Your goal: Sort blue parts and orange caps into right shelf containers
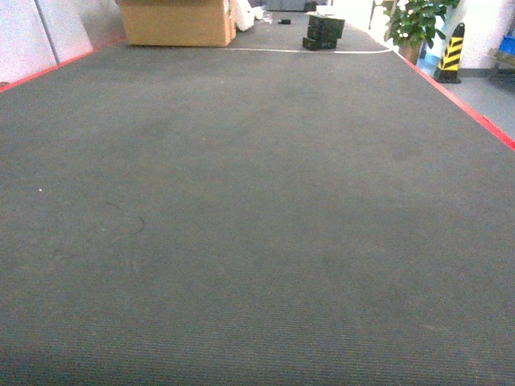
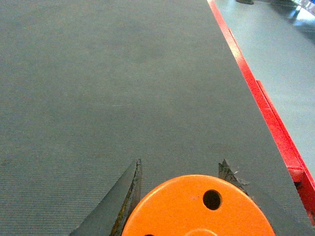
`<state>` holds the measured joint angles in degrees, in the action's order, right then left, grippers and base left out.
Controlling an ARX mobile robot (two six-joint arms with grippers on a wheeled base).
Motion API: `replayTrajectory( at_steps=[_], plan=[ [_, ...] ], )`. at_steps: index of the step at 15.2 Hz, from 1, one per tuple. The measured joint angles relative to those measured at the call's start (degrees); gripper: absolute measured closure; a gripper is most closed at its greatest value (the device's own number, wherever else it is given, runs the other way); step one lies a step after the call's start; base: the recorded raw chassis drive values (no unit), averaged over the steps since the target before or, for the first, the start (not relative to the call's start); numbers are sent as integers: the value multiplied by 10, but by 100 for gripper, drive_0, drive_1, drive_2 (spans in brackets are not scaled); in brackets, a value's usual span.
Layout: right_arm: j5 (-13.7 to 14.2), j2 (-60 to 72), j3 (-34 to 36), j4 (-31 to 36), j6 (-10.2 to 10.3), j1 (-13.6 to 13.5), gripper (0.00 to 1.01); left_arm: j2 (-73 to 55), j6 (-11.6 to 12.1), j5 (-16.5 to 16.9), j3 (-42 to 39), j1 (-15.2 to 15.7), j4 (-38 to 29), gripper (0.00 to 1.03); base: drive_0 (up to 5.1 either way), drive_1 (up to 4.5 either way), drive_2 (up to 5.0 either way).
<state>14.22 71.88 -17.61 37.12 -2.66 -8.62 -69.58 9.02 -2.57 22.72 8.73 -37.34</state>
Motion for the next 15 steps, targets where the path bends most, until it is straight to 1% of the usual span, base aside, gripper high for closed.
replayTrajectory(
  at_steps=[2,15],
  plan=[
    [2,0,0,0,0,0,59,-2,3,0,0,-1,2,58,0,0,0],
    [0,0,0,1,0,0,59,-3,5,-2,0,0,0,58,496,-249,-249]
  ],
)
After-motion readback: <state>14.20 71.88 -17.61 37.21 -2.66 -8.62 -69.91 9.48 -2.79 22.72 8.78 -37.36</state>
